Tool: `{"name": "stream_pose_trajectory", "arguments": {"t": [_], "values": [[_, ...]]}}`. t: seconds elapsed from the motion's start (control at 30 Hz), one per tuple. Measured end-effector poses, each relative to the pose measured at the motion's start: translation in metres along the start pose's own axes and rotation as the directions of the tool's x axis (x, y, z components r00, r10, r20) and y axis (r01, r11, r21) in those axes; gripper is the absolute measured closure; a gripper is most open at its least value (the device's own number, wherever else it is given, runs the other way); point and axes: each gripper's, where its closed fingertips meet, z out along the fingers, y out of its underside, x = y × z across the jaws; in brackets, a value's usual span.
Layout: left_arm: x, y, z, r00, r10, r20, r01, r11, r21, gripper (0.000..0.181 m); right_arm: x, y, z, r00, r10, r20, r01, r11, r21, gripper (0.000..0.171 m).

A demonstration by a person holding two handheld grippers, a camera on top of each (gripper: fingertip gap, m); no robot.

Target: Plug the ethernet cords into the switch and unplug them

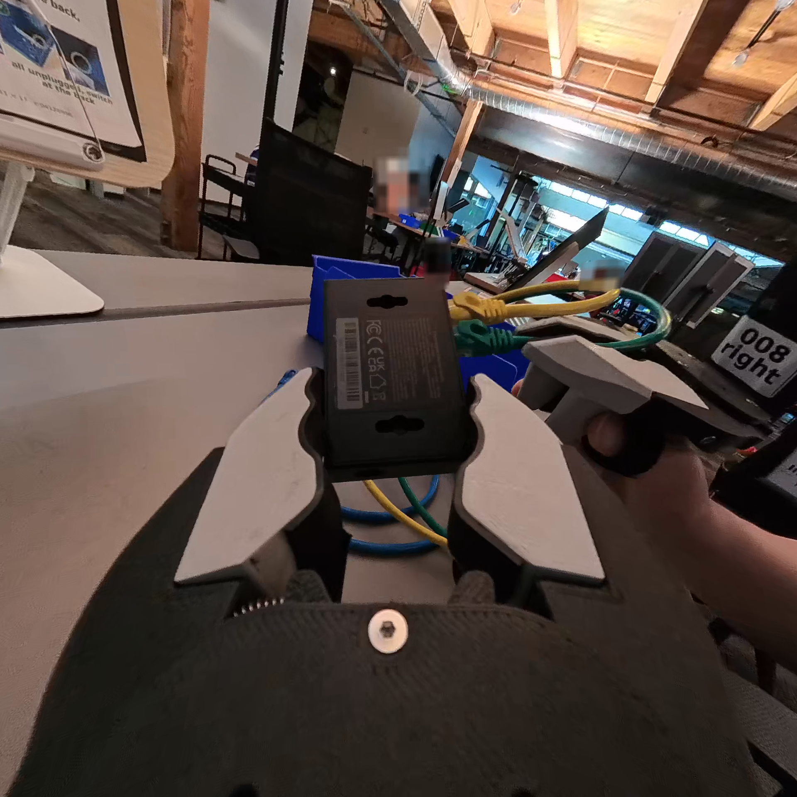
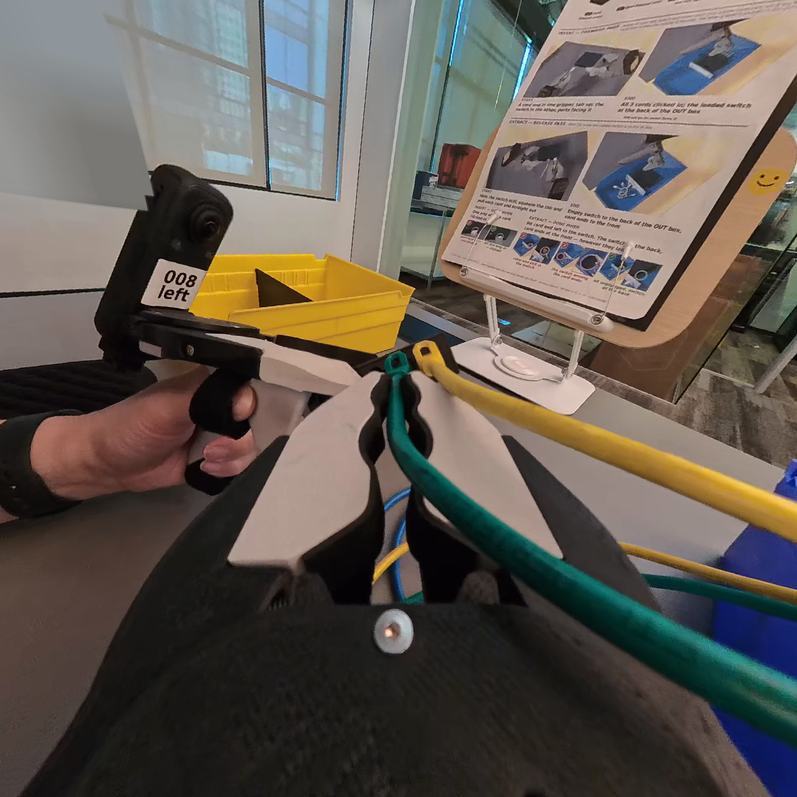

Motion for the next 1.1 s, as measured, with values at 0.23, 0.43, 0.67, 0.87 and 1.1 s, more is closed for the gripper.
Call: {"name": "stream_pose_trajectory", "arguments": {"t": [0.23, 0.43, 0.67, 0.87, 1.1], "values": [[-0.017, -0.002, -0.001, 0.998, -0.025, 0.064, 0.025, 1.0, 0.0, 0.12, 0.005, 0.013, 0.012, 0.999, 0.032, 0.029, -0.029, 0.994, -0.105, 0.163], [-0.021, -0.054, -0.028, 0.99, 0.005, 0.139, -0.017, 0.996, 0.085, 0.121, -0.019, -0.017, 0.014, 0.941, 0.19, 0.281, -0.174, 0.981, -0.083, 0.15], [-0.012, -0.142, -0.101, 0.97, 0.137, 0.202, -0.173, 0.97, 0.172, 0.12, -0.02, -0.066, -0.069, 0.867, 0.184, 0.462, -0.245, 0.966, 0.076, 0.154], [-0.02, -0.157, -0.117, 0.932, 0.291, 0.218, -0.295, 0.955, -0.014, 0.121, 0.082, -0.007, -0.058, 0.909, 0.417, -0.017, -0.417, 0.907, -0.063, 0.154], [-0.031, -0.101, -0.109, 0.955, 0.26, 0.142, -0.232, 0.954, -0.189, 0.121, 0.12, 0.071, 0.009, 0.902, 0.25, -0.352, -0.38, 0.846, -0.374, 0.155]]}}
